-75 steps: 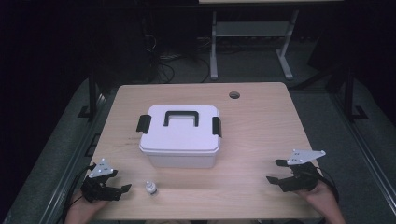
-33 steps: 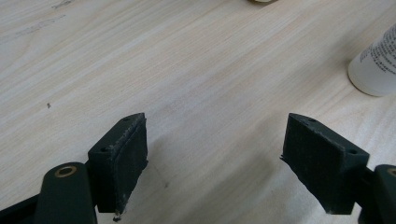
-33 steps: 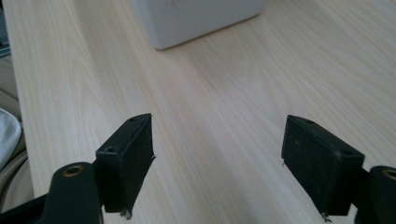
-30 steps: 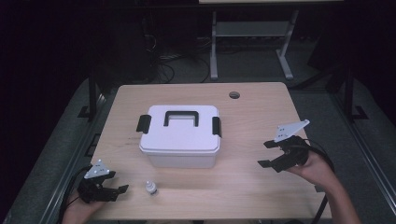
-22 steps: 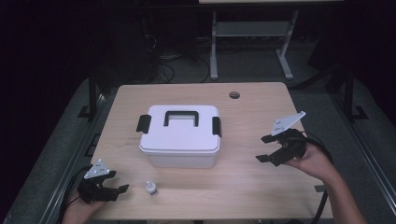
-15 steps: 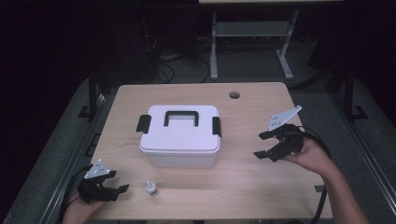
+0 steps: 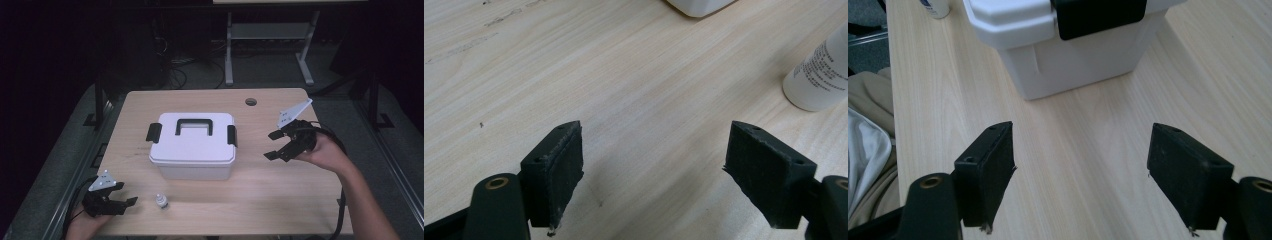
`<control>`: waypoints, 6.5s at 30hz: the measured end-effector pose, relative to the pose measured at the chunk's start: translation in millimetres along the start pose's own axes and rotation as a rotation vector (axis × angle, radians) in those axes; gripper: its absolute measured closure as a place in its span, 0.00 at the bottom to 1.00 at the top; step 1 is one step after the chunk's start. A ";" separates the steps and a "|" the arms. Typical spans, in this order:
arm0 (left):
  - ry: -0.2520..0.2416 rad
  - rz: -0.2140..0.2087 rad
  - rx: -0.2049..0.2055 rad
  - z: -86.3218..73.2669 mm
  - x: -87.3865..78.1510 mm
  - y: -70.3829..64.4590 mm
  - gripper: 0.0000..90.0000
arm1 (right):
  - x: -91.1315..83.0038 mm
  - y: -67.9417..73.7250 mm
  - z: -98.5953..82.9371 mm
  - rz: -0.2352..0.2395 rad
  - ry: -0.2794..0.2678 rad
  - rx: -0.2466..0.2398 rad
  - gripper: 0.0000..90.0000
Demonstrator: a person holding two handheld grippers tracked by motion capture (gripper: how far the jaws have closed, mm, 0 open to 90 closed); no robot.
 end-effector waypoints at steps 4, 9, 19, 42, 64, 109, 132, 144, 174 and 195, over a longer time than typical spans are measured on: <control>0.000 -0.001 0.002 0.0 0.6 -0.7 0.26 | 1.3 -4.3 10.0 0.008 0.007 -0.019 0.29; 0.001 -0.001 -0.001 -0.1 0.7 -0.6 0.26 | 2.5 -10.4 24.2 0.020 0.019 -0.029 0.29; -0.014 -0.003 -0.006 2.1 -2.2 0.6 0.26 | 6.9 -19.9 52.0 0.040 0.046 -0.064 0.29; -0.020 -0.009 -0.004 2.9 -2.2 0.5 0.26 | 36.1 -35.3 125.2 0.097 0.099 -0.157 0.29; -0.024 -0.020 -0.007 1.9 -3.6 1.7 0.26 | 74.9 -38.7 169.1 0.156 0.136 -0.212 0.29; -0.053 -0.017 -0.033 6.1 -10.3 10.5 0.26 | 112.3 -16.4 192.2 0.265 0.204 -0.268 0.47; -0.042 -0.020 -0.027 6.4 -7.4 8.8 0.26 | 119.4 -0.5 189.5 0.241 0.275 -0.326 0.82; -0.032 -0.020 -0.023 5.6 -6.0 8.1 0.26 | 119.8 -0.1 191.7 0.202 0.241 -0.327 0.90; -0.030 -0.016 -0.039 3.7 -7.6 11.8 0.26 | 87.3 -6.9 201.4 0.141 0.196 -0.332 0.93; -0.017 -0.007 -0.024 3.0 -6.7 11.7 0.26 | 29.9 4.5 175.2 0.098 0.199 -0.323 0.93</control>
Point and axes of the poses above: each handheld gripper's, and its own axes: x roughly forward along the jaws, z roughly out of its top, y roughly to its left, the point moved 10 cm from there along x, roughly forward along the jaws, and after that the axes turned 9 degrees about -x, right-handed, at the moved point
